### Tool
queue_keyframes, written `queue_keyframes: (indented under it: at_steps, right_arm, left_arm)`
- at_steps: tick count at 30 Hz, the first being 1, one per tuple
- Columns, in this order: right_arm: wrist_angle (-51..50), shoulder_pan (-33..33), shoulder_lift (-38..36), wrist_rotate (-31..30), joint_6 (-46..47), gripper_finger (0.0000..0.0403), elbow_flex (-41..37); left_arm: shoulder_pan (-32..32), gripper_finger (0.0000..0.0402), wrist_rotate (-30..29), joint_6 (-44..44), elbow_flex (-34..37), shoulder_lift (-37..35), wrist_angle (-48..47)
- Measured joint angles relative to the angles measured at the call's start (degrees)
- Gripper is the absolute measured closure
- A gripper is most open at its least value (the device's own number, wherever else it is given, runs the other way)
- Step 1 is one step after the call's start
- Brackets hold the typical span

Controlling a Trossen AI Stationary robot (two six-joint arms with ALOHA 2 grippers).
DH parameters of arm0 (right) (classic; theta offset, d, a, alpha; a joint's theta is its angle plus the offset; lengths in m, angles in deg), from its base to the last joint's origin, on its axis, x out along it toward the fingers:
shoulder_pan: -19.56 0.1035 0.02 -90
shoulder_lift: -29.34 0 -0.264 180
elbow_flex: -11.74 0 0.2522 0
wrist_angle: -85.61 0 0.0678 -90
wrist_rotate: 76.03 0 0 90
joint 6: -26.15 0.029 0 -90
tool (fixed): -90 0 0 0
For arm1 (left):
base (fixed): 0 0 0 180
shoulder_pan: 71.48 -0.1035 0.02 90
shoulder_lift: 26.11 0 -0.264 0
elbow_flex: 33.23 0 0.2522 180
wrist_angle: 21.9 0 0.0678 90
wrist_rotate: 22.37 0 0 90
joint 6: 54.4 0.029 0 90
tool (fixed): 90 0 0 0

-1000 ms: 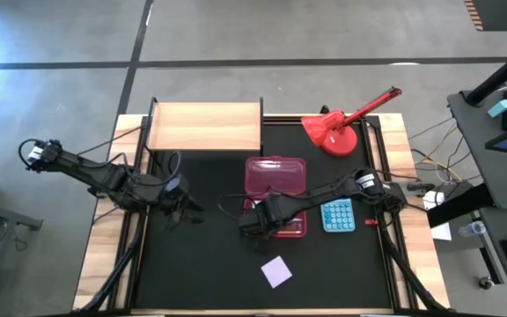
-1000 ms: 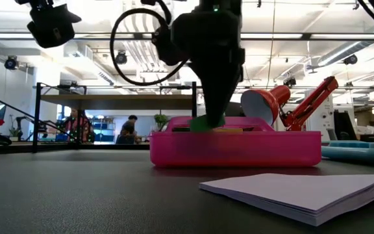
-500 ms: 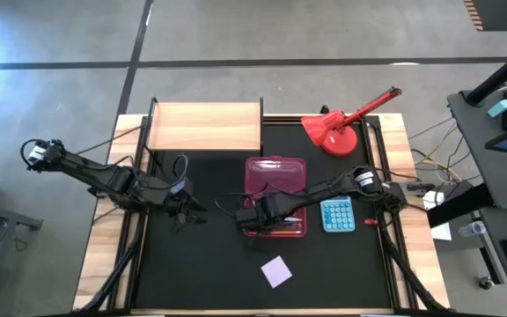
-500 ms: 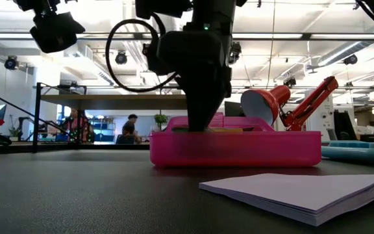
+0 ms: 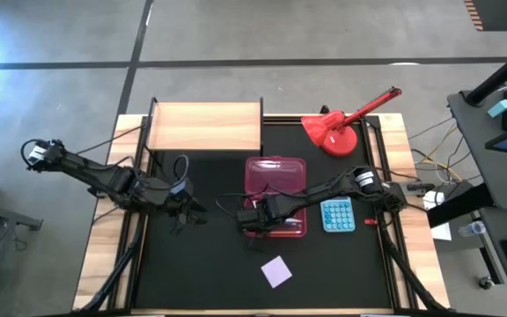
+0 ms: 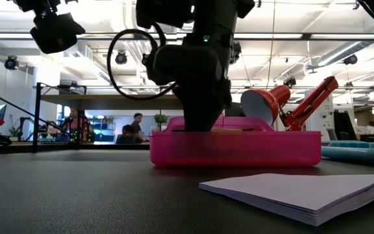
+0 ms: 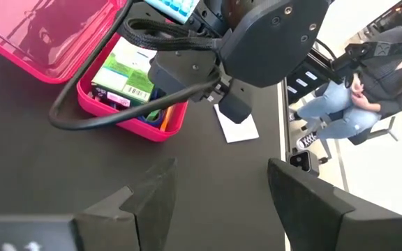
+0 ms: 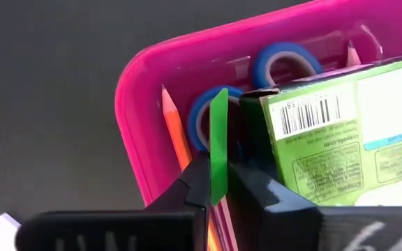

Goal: Pack school essentials
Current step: Put the green eraser into the pink supply box, then put the purple sticky notes into the pink supply box

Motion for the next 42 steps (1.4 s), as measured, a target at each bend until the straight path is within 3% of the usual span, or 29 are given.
queue_keyframes:
  at_steps: [14,22,32,42]
  right_arm:
    - [0.3,0.02,0.01,-0.32,0.37,0.027,0.14]
    - [-1.35,-0.11,-2.24,0.05,6.47,0.0226,0.14]
    - [-1.75,1.15,-13.2,0.04,22.94,0.0227,0.2]
    - [-3.94,12.71,-16.2,0.04,37.8,0.0248,0.23]
  left_arm:
    - [0.0,0.0194,0.02,0.04,0.0,-0.02,0.02]
    - [0.0,0.0194,0.02,0.04,0.01,-0.02,0.03]
    - [0.0,0.0194,0.03,0.07,0.02,0.11,0.89]
    - [0.02,0.0194,1.95,3.57,0.02,5.84,13.95]
